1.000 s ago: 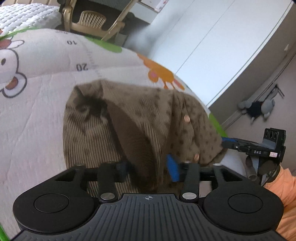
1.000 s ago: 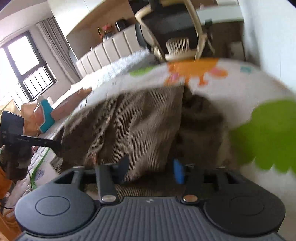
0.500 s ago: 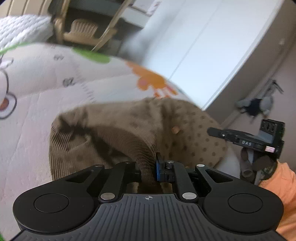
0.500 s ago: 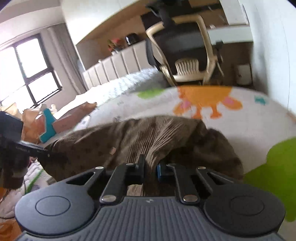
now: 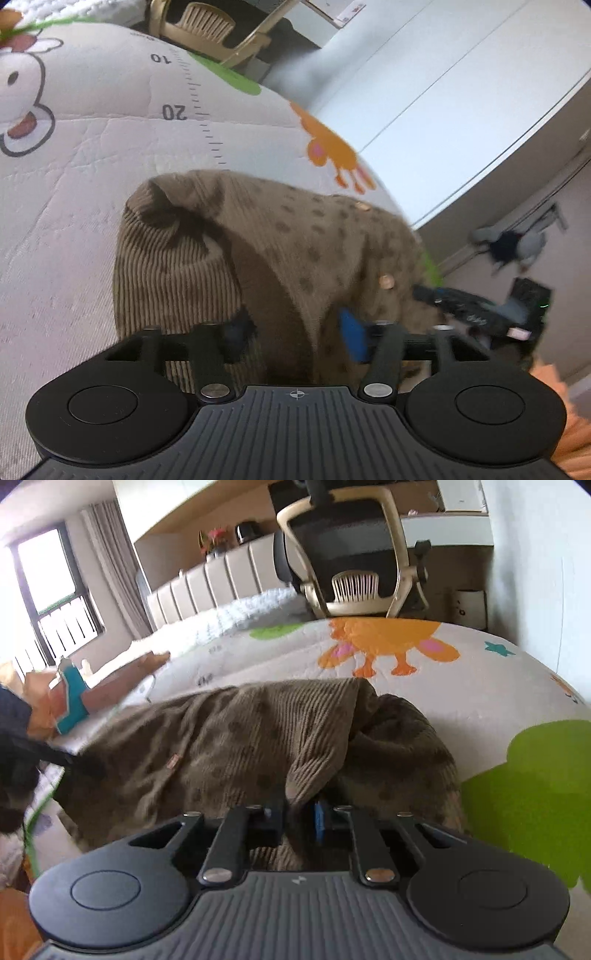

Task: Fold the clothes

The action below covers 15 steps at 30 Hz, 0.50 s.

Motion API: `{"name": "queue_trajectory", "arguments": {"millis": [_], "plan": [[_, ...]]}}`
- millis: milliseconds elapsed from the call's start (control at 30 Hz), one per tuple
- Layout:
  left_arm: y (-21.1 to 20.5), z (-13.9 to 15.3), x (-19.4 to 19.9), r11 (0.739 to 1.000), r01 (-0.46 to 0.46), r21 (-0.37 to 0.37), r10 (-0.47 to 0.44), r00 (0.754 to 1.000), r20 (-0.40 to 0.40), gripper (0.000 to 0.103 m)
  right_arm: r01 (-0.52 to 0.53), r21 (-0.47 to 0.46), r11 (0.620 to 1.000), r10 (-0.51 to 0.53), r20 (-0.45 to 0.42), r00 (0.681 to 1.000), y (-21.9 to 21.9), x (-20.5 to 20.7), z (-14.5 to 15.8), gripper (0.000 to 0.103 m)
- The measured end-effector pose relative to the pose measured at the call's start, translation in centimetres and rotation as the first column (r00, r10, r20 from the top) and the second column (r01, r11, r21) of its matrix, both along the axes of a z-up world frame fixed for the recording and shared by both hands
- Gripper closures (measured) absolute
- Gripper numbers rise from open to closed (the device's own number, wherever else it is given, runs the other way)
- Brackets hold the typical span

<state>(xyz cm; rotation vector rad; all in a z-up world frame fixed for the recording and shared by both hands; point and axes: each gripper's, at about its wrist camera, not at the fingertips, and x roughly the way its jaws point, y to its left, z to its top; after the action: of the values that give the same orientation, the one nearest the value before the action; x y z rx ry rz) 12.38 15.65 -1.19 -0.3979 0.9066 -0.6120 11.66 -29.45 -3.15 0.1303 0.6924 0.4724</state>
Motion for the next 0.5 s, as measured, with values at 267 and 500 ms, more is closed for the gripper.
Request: {"name": "queue_trajectory", "arguments": {"millis": [267,500], "plan": [[-0.6,5.5,-0.1,1.0,0.014,0.0,-0.014,0.976,0.216,0.02,0.055,-0.089,0.995,-0.044,0.122,0.992,-0.8,-0.1,3.4,0.049],[-5.7,2.6,3.6,0.999,-0.018,0.037,0.011,0.984,0.18,0.007,-0.111,0.015,0.994,0.109,0.094,0.99,6.8,5.0,2.5,0.011]]}}
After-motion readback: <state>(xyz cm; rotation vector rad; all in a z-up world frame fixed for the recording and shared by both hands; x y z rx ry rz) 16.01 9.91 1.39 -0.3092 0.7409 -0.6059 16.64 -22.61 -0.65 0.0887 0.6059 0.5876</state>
